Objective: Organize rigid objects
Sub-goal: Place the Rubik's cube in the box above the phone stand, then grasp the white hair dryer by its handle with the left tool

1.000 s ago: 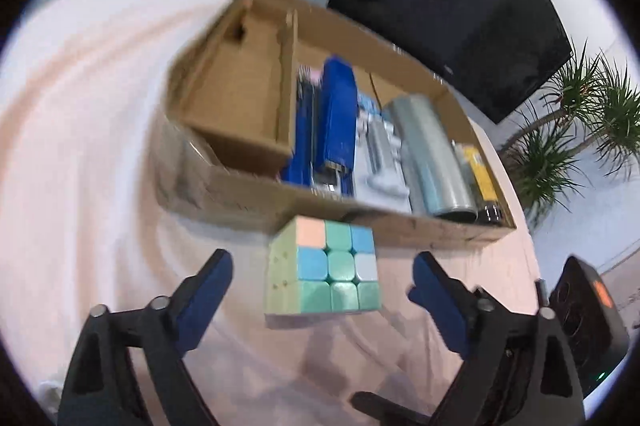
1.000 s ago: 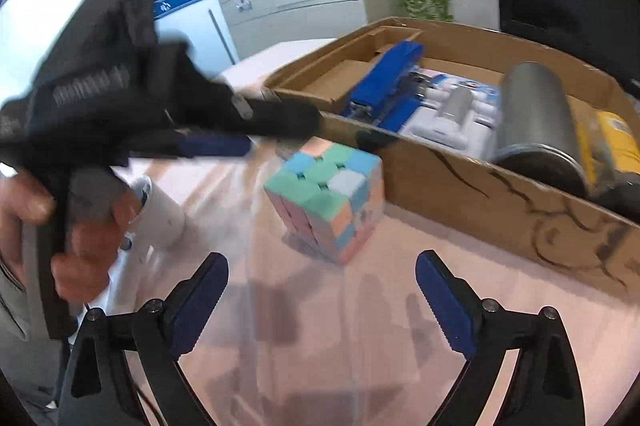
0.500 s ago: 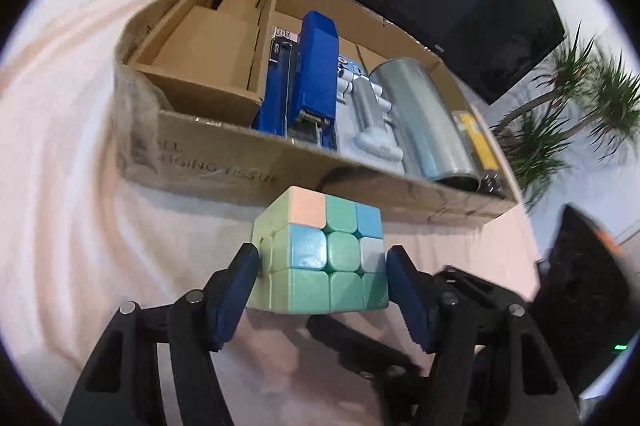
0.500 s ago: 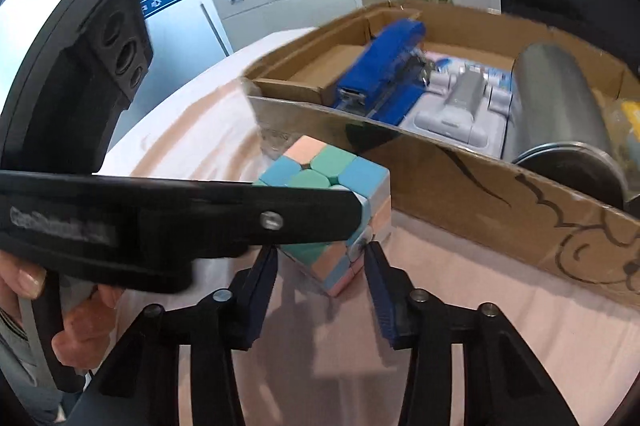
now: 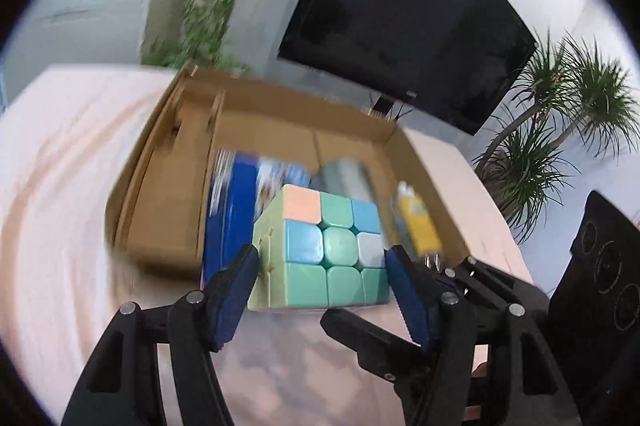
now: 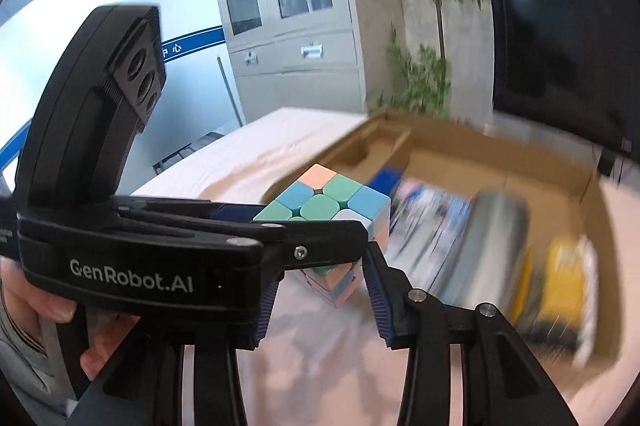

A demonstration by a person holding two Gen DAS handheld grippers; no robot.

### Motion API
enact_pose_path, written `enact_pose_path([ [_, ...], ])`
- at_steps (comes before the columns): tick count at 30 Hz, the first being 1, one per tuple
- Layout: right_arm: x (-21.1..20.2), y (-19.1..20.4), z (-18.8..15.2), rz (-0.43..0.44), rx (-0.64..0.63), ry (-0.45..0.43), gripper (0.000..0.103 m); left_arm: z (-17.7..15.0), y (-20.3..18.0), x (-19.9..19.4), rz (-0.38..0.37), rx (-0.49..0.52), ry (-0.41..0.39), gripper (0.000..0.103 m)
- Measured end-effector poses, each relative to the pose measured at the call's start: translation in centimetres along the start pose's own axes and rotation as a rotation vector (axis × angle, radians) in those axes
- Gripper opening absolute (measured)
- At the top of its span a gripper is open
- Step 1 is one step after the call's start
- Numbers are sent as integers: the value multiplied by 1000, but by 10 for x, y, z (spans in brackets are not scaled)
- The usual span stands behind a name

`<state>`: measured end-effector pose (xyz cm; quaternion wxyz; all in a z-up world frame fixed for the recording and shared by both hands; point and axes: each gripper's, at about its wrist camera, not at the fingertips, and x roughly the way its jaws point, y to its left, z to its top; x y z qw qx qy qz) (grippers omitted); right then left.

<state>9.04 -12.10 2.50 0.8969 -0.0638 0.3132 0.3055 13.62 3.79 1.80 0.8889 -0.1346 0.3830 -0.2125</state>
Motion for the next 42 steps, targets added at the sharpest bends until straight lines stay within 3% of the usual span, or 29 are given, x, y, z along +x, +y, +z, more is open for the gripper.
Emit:
enact_pose_path([
  [4,14,-34,49,-7,-36,11,44,54,-2,32,12,20,26,65],
  [9,64,-96,84,50,11,125,45,91,20,99,9,-22,154,66],
  [15,119,-132,82,47,25,271,46,84,37,150,7,-56,279,65],
  [25,141,-139,61,-3,86,391,47,83,29,153,-18,-23,338,63],
  [28,134,-135,59,-17,82,406,49,78,19,153,-5,54,349,63],
  [31,129,-132,57,-13,90,401,48,76,21,149,-22,33,367,63],
  [33,123,-129,56,-31,98,400,49,73,20,133,32,69,330,63],
  [34,115,-126,55,-52,108,389,56,71,20,125,42,84,301,64],
  [37,83,-107,49,-202,102,298,100,60,16,81,89,122,178,64],
  [39,58,-88,39,-295,88,218,102,44,7,42,123,153,69,72],
  [40,46,-77,31,-307,86,193,102,37,2,26,126,157,16,84],
  [42,24,-59,14,-333,114,157,102,21,-7,1,144,163,-69,87],
])
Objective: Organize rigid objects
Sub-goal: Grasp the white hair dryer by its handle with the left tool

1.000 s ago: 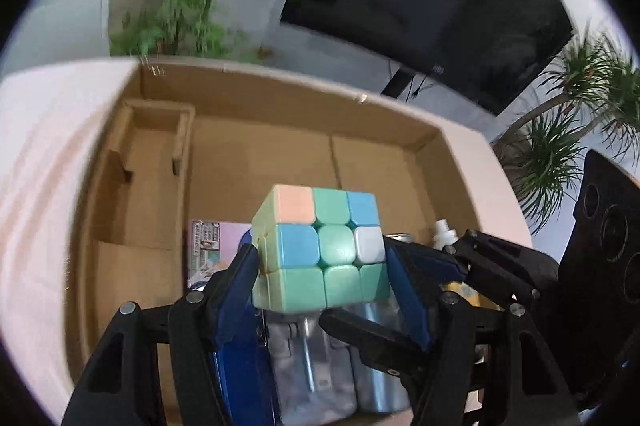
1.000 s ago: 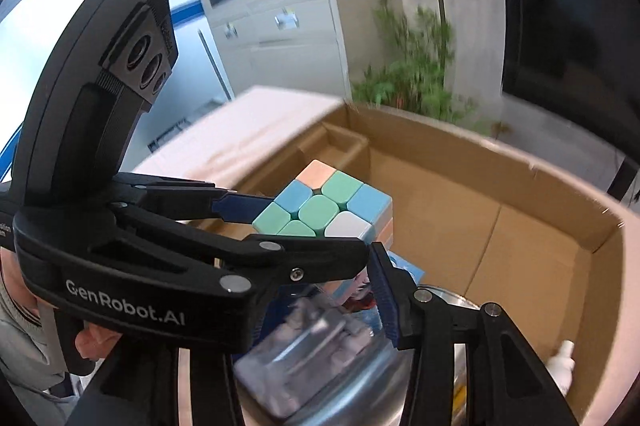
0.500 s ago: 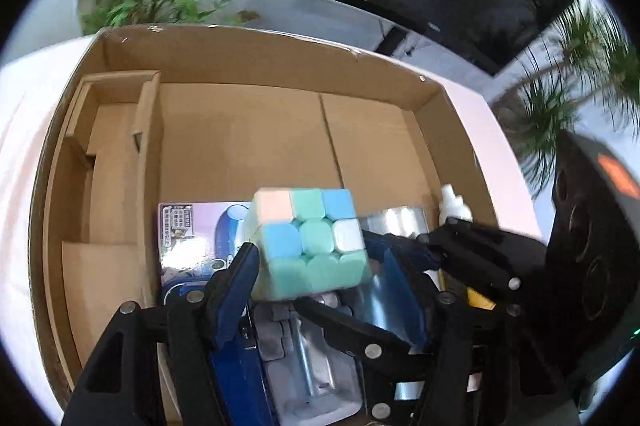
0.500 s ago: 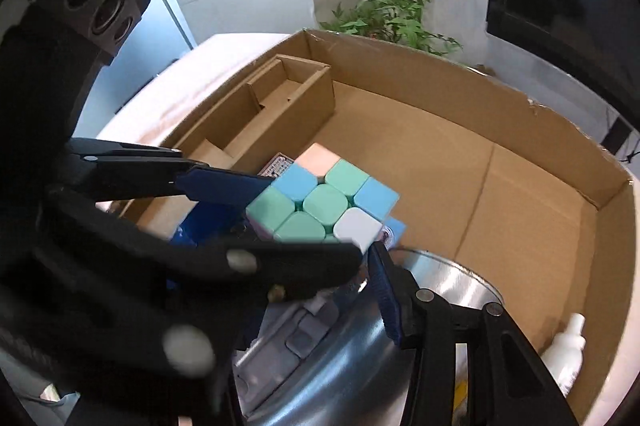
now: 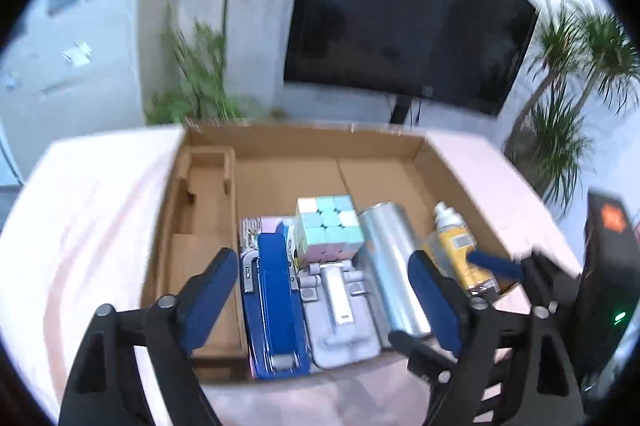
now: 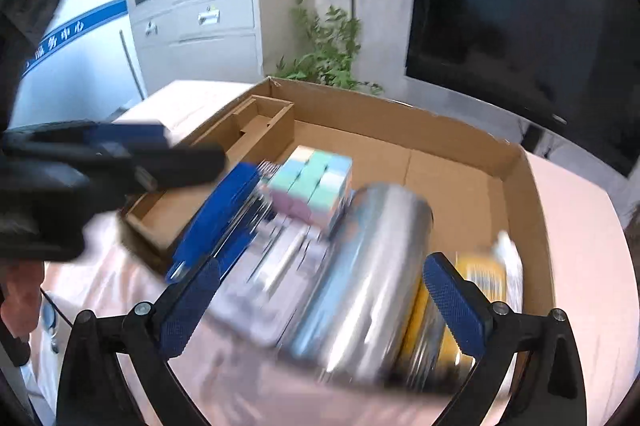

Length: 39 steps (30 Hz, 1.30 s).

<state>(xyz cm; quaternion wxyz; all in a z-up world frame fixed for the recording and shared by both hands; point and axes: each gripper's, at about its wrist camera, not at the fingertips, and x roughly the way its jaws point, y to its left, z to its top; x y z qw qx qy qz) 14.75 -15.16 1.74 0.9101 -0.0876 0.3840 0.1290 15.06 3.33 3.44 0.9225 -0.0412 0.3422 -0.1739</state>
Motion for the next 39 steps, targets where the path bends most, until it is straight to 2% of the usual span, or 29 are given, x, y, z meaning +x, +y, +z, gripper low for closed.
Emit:
enact_pose_path([
  [4,-37,9,-42,17,81,-43,102,-20,-23,-32,40,3,-24,87],
  [7,-54,19,-69,14,86,-24,97,-29,-29,-66,35,-22,-43,87],
  [9,-67,27,-85,17,68,-12,92,-33,-27,-100,39,-36,-83,87],
  [11,-85,31,-100,35,64,-22,90,-39,-21,-142,85,-56,-136,87],
  [14,-111,46,-122,80,65,-40,93,-53,-7,-195,163,-64,-181,87],
  [16,-120,59,-132,131,60,-35,97,-66,10,-220,231,-84,-163,87],
  [19,-129,94,-144,234,9,-32,97,-95,43,-234,271,-152,-106,88],
  [21,-127,117,-150,277,-31,-25,97,-122,66,-226,253,-203,-45,88],
  [24,-116,159,-167,345,-84,41,95,-161,93,-200,186,-290,54,87],
  [26,-111,187,-179,351,-140,70,78,-191,105,-177,134,-369,115,86],
  [28,-107,211,-188,350,-204,74,75,-214,110,-157,62,-421,161,86],
  [30,-101,227,-194,372,-229,70,75,-229,112,-142,25,-443,187,86],
  [33,-86,245,-200,364,-233,94,61,-242,122,-119,-54,-491,216,80],
  [34,-80,250,-202,358,-235,107,59,-244,126,-114,-79,-505,218,76],
  [37,-71,258,-208,353,-220,127,52,-248,137,-94,-146,-558,269,46],
  [39,-72,256,-210,355,-208,115,52,-247,135,-85,-160,-549,279,44],
])
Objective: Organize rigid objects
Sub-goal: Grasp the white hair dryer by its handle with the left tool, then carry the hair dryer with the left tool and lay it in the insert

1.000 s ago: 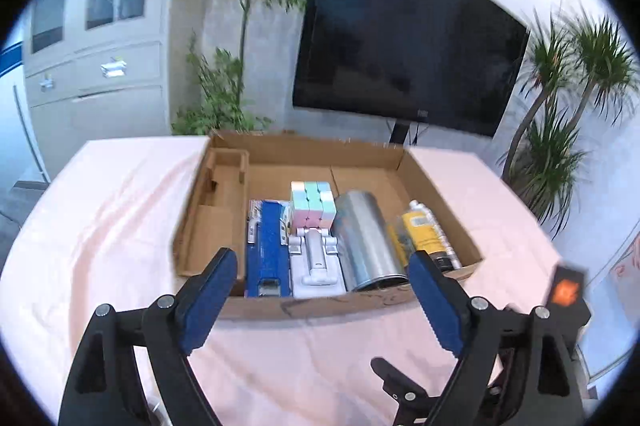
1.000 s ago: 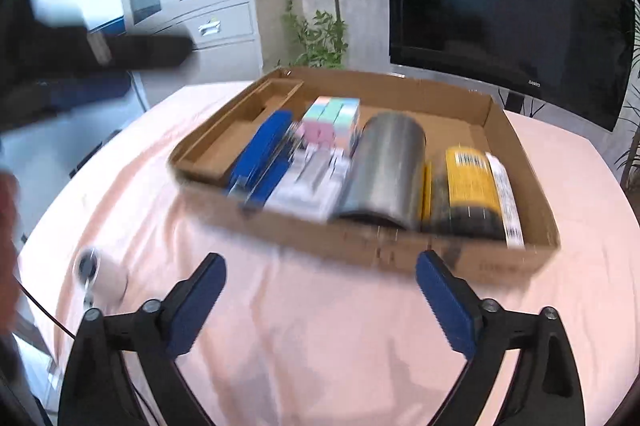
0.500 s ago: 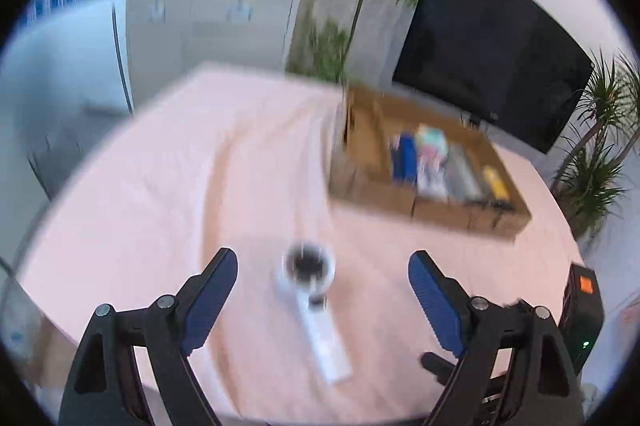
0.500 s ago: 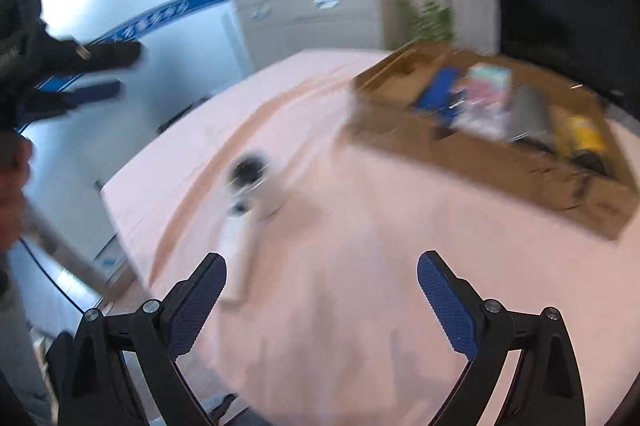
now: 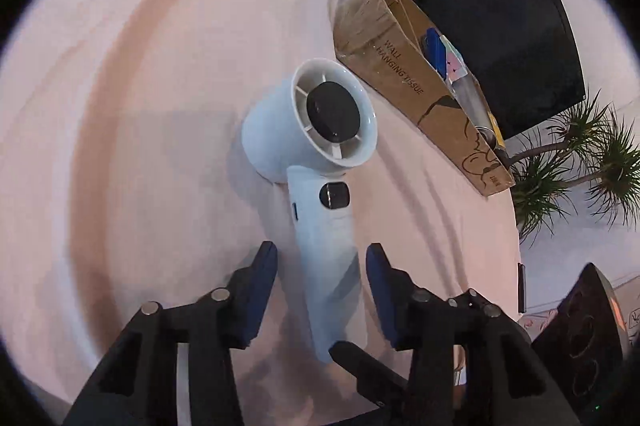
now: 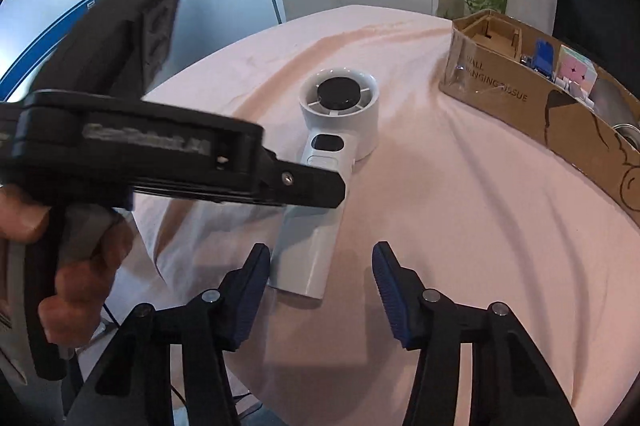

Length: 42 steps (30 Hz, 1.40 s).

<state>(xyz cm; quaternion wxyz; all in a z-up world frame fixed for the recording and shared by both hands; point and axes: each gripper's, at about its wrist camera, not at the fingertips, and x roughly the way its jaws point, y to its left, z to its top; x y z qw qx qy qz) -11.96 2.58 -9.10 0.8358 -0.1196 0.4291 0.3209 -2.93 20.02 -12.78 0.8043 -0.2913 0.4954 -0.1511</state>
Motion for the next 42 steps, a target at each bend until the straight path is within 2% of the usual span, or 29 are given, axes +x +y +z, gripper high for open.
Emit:
enact_pose_path([
  [4,0,-2,0,-3,9,-8,48,5,-11,8,-17,40,34,37],
  [8,6,-5,-1,-35,25,2,48,12,-27,21,-38,80,56,36],
  [9,6,-10,-1,-38,40,3,47,14,-33,24,-64,91,60,36],
  [10,7,-14,-2,-50,59,2,44,13,-34,22,-81,98,61,36],
  [11,6,-19,-3,-70,74,3,35,14,-37,23,-97,109,66,36],
  [13,7,-33,-5,-86,122,16,29,16,-45,28,-119,130,73,36],
  [16,1,-55,-9,-59,222,24,25,18,-52,41,-101,137,99,36],
  [20,-6,-61,-11,-64,221,10,25,12,-50,54,-94,126,150,36],
  [23,0,-57,-8,-81,193,19,26,8,-52,51,-73,138,130,36],
  [29,4,-59,3,-36,242,20,25,10,-55,36,-3,172,82,34],
  [33,-6,-64,26,-32,264,-61,25,34,-68,19,-3,193,12,34],
  [37,-20,-73,61,-47,272,-150,25,72,-95,1,10,270,-64,34],
  [42,-29,-106,122,-80,281,-227,25,141,-125,2,-19,356,-96,34],
])
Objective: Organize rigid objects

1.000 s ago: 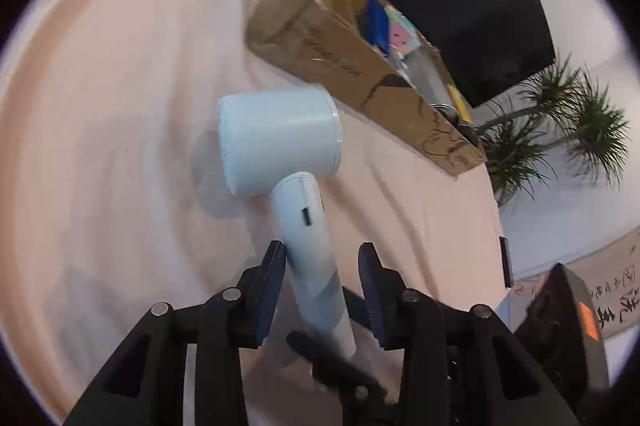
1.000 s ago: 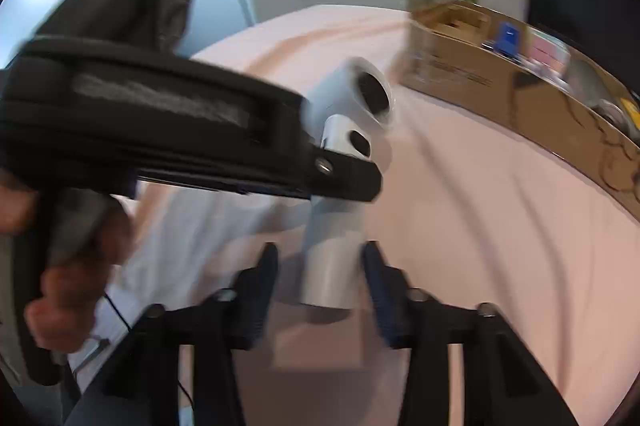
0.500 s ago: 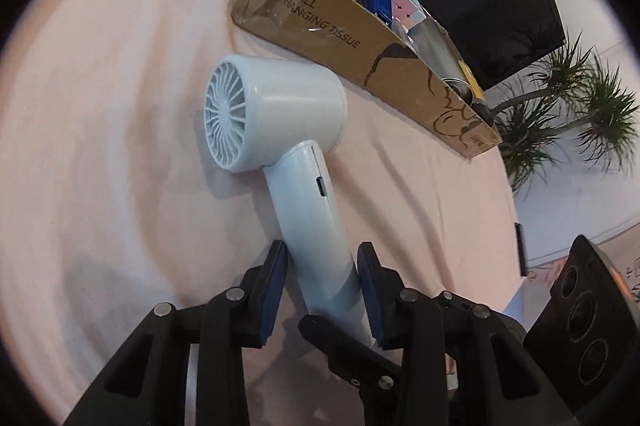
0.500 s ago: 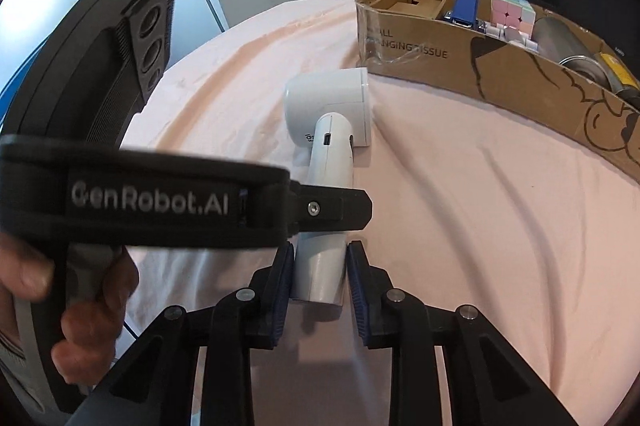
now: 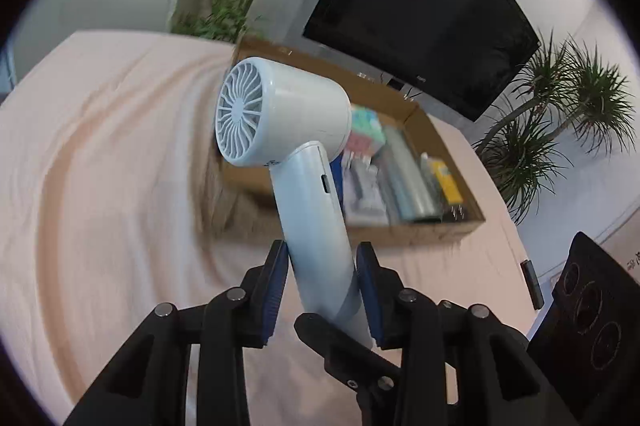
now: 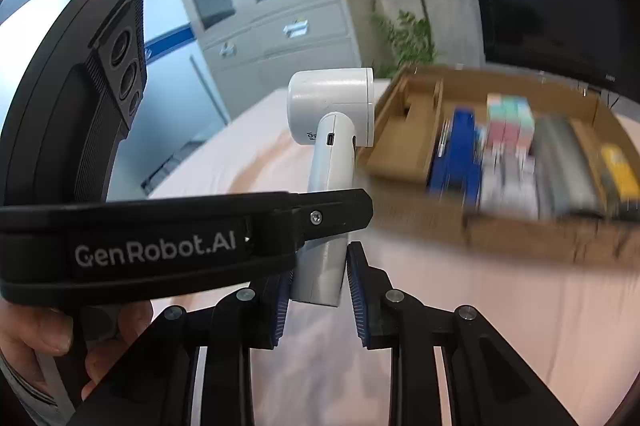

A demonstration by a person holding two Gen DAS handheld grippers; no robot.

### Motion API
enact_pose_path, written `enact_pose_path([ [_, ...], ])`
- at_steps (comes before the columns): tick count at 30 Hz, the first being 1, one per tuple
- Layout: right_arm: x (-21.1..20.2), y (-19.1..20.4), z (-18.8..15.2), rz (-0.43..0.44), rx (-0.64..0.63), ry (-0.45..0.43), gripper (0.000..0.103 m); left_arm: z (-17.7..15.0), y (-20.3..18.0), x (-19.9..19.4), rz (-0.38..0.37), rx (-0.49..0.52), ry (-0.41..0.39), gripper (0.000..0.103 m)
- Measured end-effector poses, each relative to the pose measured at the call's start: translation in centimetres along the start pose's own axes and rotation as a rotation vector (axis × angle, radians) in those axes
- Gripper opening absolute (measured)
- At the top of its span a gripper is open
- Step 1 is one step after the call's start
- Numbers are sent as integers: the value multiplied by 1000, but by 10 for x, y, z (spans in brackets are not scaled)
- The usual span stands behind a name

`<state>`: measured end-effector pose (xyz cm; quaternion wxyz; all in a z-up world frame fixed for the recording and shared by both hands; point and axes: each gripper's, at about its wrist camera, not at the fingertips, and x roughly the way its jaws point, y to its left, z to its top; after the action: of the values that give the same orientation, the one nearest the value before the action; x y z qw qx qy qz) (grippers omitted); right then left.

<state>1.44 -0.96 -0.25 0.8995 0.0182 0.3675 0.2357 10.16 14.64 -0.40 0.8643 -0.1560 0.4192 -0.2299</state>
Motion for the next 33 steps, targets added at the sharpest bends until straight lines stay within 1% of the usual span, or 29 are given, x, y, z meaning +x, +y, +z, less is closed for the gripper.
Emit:
enact_pose_path([
  [2,10,-11,27,-7,24,-11,25,31,4,11,-11,20,6,34],
  [4,28,-26,59,-16,56,-10,25,54,7,25,-24,31,19,34],
  [5,32,-31,68,-18,72,-9,25,70,13,38,-37,29,32,34],
  [9,71,-61,99,-7,179,33,25,102,30,77,-38,22,100,34],
  [10,83,-68,104,-12,196,45,25,108,34,86,-46,24,117,34],
  [11,94,-74,109,-24,199,57,25,113,42,95,-69,7,135,34],
  [15,124,-89,119,-65,218,92,25,116,59,119,-126,-33,181,34],
  [17,133,-94,116,-72,245,105,26,113,64,127,-136,-44,206,34],
  [20,146,-98,108,-74,277,134,28,106,70,136,-126,-48,242,34],
  [21,149,-98,104,-69,282,142,28,105,68,134,-118,-26,241,34],
  [23,151,-94,101,-84,262,132,32,101,66,129,-97,-13,246,34],
  [24,148,-91,101,-87,253,113,31,97,62,122,-72,5,233,36],
  [25,143,-91,101,-93,256,98,34,93,59,112,-69,26,200,44],
  [26,136,-89,99,-94,258,90,45,89,56,102,-66,44,172,54],
  [27,127,-88,97,-102,253,71,54,80,47,82,-49,90,107,60],
  [28,113,-88,92,-119,241,42,74,74,41,70,-27,116,68,75],
  [29,96,-88,85,-134,220,0,87,63,31,51,23,153,-1,85],
  [30,84,-88,80,-148,203,-24,89,46,17,27,89,192,-103,85],
  [31,70,-90,73,-175,185,-52,89,40,11,17,118,206,-147,86],
  [32,54,-93,65,-215,160,-82,91,22,-2,1,178,227,-213,90],
  [33,44,-98,61,-244,139,-95,93,13,-10,-6,220,229,-238,92],
])
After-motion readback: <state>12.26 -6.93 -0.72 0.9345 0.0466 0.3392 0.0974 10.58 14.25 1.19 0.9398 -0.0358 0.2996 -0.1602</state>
